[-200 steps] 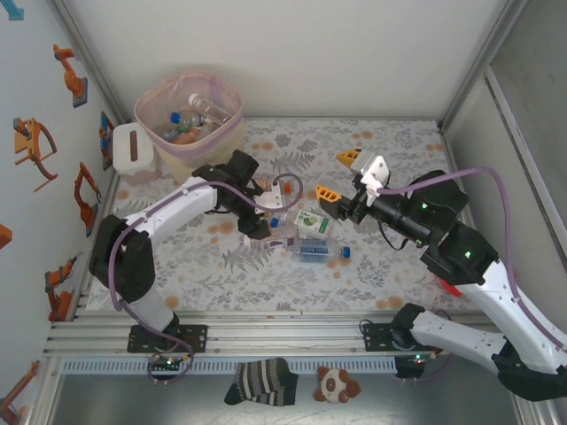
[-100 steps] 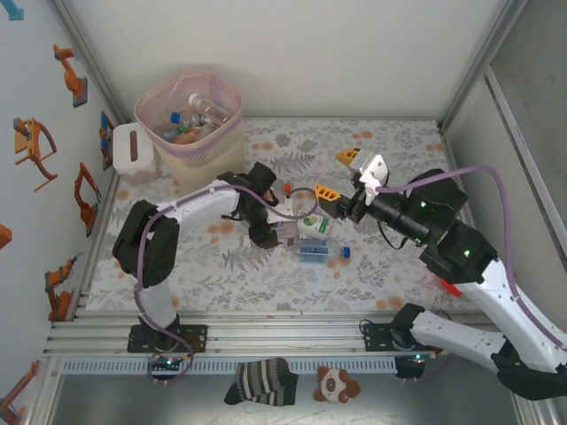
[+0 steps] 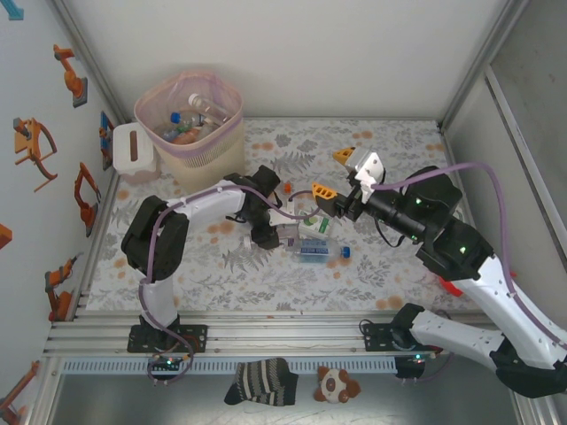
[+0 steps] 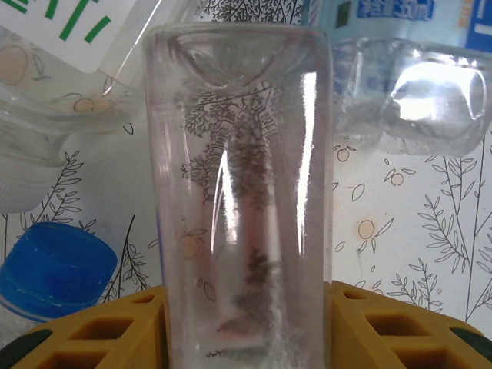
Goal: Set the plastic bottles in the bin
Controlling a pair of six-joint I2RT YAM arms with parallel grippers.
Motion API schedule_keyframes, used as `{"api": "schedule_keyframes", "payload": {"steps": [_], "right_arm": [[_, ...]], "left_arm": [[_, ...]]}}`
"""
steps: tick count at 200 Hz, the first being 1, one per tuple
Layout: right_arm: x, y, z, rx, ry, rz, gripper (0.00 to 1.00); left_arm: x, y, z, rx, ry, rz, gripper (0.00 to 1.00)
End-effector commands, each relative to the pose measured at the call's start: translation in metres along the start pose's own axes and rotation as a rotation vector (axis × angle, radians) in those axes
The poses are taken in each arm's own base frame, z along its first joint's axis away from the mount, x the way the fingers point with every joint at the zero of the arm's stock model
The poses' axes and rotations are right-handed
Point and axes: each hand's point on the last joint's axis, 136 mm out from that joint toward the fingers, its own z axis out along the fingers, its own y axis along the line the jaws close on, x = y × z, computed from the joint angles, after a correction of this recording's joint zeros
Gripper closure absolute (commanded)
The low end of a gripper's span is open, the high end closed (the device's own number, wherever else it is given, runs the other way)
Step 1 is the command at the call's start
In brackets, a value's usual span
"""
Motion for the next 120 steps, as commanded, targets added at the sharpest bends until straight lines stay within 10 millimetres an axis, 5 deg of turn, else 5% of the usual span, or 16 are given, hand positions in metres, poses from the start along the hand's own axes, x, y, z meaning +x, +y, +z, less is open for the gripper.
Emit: {"api": "schedule_keyframes", "payload": {"steps": [1,120], "right_arm": [[-0.012,-0.002,0.0,0.006,-0.043,0.008,0.31],[-0.011,-0.004,0.004,0.014,-0.029,0.009,0.31]], "left_arm": [[0.0,-0.004,0.002,0.035,0.014,0.002,0.56],[-0.014,-0.004,-0.045,-0.044,-0.082,0.02,0.64]]}}
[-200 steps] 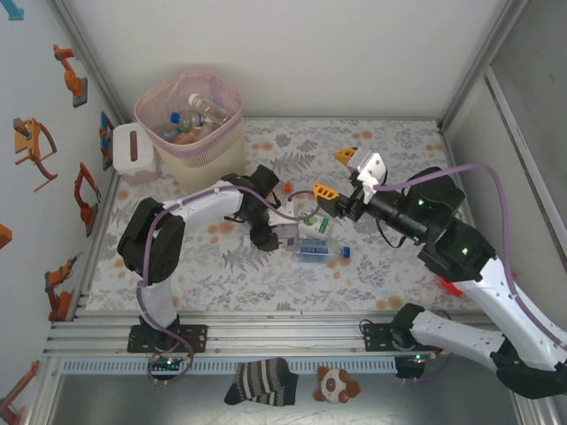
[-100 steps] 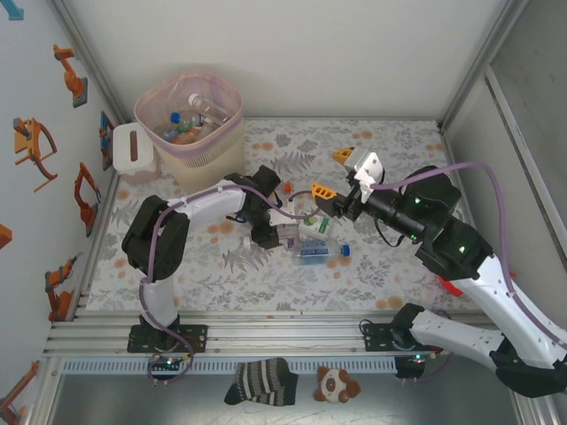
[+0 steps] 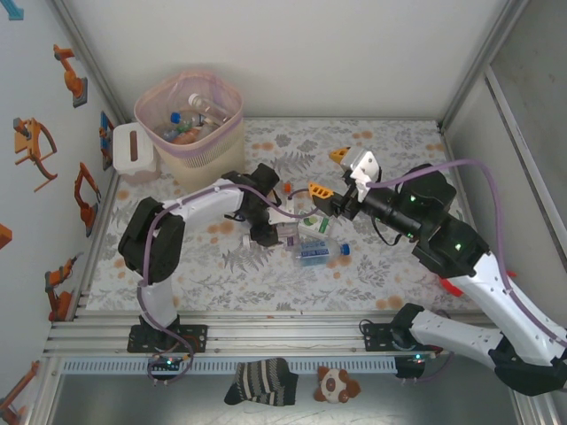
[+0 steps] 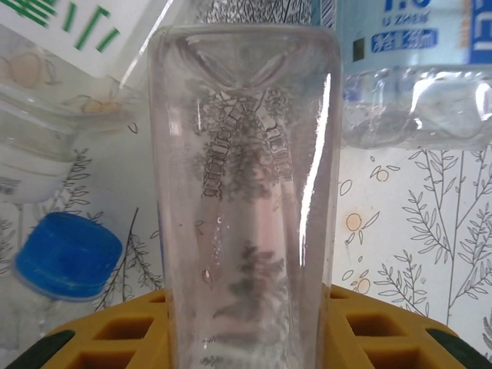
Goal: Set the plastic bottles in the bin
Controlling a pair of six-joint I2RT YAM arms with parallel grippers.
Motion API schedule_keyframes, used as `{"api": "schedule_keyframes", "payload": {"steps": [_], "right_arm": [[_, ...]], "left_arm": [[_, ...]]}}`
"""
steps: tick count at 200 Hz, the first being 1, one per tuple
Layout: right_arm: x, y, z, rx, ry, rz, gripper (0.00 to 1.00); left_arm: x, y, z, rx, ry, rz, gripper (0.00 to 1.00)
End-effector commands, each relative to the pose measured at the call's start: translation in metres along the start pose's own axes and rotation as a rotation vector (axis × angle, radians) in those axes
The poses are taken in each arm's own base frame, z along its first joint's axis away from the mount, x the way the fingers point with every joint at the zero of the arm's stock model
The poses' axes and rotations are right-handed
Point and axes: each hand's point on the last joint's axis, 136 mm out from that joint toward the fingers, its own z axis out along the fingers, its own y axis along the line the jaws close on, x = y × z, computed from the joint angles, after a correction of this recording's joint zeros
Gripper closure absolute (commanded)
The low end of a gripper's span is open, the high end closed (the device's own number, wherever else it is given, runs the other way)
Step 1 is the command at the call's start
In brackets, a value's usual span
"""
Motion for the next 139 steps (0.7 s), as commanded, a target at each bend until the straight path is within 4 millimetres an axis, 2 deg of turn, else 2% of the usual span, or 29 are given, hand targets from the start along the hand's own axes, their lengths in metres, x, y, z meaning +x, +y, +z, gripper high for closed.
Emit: {"api": "schedule_keyframes", "payload": {"steps": [1,37,69,112,139], "right_arm": [[-0.016,-0.005,-0.003,0.021,-0.044,0.006,0.31],[-0.021,-0.007,-0.005,0.027,-0.048,0.004,0.31],[-0.023,-0.008,-0.007,0.03,-0.051,-0.002,0.31],[-0.025,-0.007,-0.007,0.022,-0.058,-0.009,0.31],[-0.026,-0.006,-0.006,0.018,-0.062,-0.01,0.31]], "left_arm": [[-0.011,-0.002,-0.031,-0.03,-0.069,0.017,0.64],[-0.021,-0.001,-0.057,-0.058,-0.156,-0.002,0.66],[-0.033,0.002,-0.089,-0.113,-0.275,-0.016,0.66],[-0.051,0.011,-0.152,-0.233,-0.479,-0.059,0.71],[-0.059,0.023,-0.196,-0.382,-0.615,-0.082,0.71]]}}
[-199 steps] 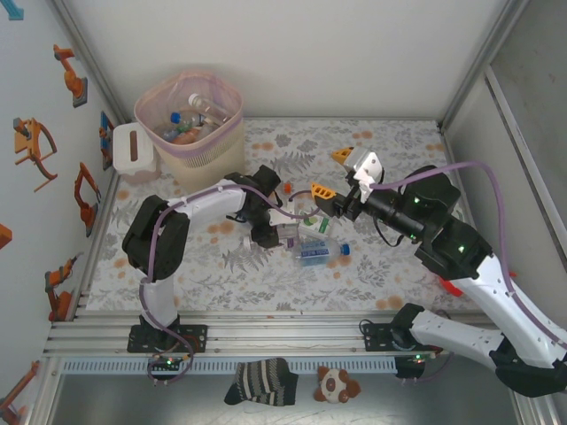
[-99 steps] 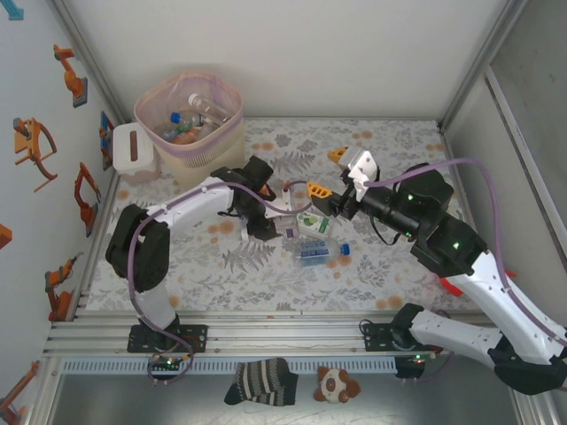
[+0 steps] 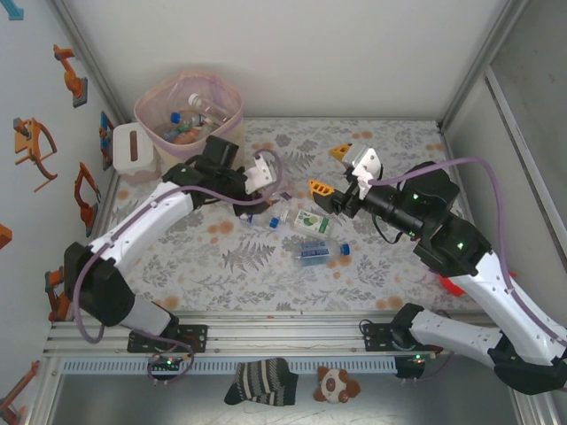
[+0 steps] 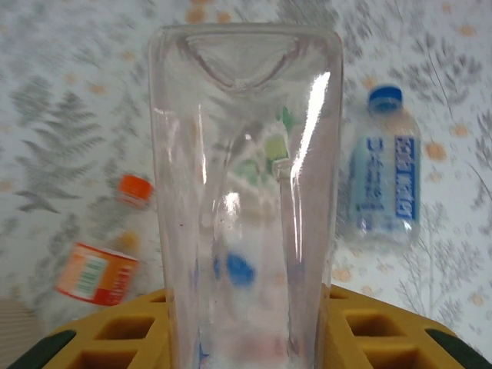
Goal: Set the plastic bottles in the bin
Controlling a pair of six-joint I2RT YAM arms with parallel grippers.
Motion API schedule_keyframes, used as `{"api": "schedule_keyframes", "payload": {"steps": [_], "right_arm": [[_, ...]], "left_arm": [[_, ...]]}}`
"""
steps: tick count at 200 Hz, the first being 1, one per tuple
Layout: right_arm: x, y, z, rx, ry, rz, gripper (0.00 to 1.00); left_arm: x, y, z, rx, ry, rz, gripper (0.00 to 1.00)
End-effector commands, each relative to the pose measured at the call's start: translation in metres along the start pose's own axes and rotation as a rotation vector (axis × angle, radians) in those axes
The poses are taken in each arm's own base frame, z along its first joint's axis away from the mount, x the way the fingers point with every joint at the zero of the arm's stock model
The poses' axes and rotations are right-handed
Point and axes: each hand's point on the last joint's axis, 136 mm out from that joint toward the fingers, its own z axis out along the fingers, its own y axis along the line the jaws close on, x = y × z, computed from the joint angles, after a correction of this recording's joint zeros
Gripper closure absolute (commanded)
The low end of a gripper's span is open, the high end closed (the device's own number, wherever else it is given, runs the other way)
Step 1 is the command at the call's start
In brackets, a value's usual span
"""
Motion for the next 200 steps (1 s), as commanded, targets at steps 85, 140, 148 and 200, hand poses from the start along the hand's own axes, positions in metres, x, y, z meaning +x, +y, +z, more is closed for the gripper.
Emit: {"api": "schedule_keyframes", "payload": {"steps": [85,140,148,200], "right_arm": [[-0.02,-0.002,-0.005,0.0,-0.06,-0.008,0.31],[-0.019,0.0,-0.005,-0.006,-0.065,0.001,0.31],[-0.019,0.0,-0.005,-0.008,-0.065,0.003,0.31],[-0.017,0.0,-0.006,-0.002,-0.067,0.009,0.31]], "left_arm": [[-0.096,0.082,-0.112,-0.481,-0.374,-0.25,0.94],[-0.104,0.128,-0.156,-0.701,-0.389,-0.386,1.0],[-0.103,0.137,-0.162,-0.743,-0.402,-0.431,1.0],[-0.081,0.191,-0.188,-0.975,-0.428,-0.731,1.0]]}}
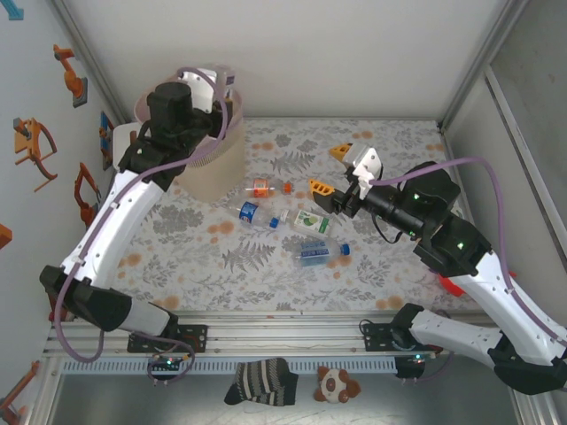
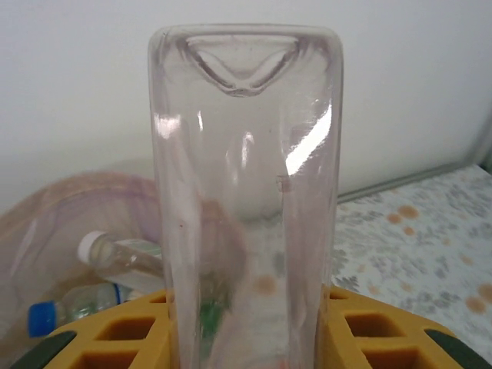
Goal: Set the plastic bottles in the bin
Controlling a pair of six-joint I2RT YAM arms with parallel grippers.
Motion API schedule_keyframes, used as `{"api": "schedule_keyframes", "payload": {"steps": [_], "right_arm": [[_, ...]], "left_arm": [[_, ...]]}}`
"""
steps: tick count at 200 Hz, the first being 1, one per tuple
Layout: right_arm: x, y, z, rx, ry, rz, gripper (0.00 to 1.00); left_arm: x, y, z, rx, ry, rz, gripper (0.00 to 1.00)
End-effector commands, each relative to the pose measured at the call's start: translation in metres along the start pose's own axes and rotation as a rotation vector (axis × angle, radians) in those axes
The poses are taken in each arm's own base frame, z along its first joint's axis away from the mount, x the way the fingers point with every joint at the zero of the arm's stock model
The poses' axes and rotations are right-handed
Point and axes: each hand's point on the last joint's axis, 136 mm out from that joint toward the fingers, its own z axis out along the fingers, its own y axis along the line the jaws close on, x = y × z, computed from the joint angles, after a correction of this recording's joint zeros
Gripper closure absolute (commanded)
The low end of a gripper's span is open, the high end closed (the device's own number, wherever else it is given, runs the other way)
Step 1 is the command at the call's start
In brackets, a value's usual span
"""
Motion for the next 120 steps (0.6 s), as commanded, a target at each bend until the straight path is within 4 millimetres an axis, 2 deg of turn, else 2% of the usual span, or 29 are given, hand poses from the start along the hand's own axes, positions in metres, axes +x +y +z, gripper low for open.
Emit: {"api": "schedule_keyframes", "payload": {"steps": [1,22,60,85,120], "right_arm": [[-0.013,-0.001,-0.005,0.003,-0.051,0.006,0.32],[-0.013,-0.001,-0.007,0.004,-0.05,0.002,0.32],[-0.012,-0.001,-0.008,0.008,-0.048,0.003,0.32],[-0.01,0.0,-0.007,0.004,-0.046,0.003,0.32],[-0.009,0.001,-0.006,-0.003,-0.047,0.006,0.32]], "left_arm": [[-0.009,0.036,0.007,-0.196,-0.009,-0.161,1.0],[-0.006,0.06,0.011,-0.353,-0.015,-0.26,1.0],[0.0,0.078,0.021,-0.438,0.0,-0.34,1.0],[0.021,0.101,0.032,-0.514,0.111,-0.425,1.0],[0.046,0.115,0.054,-0.464,0.192,-0.599,1.0]]}}
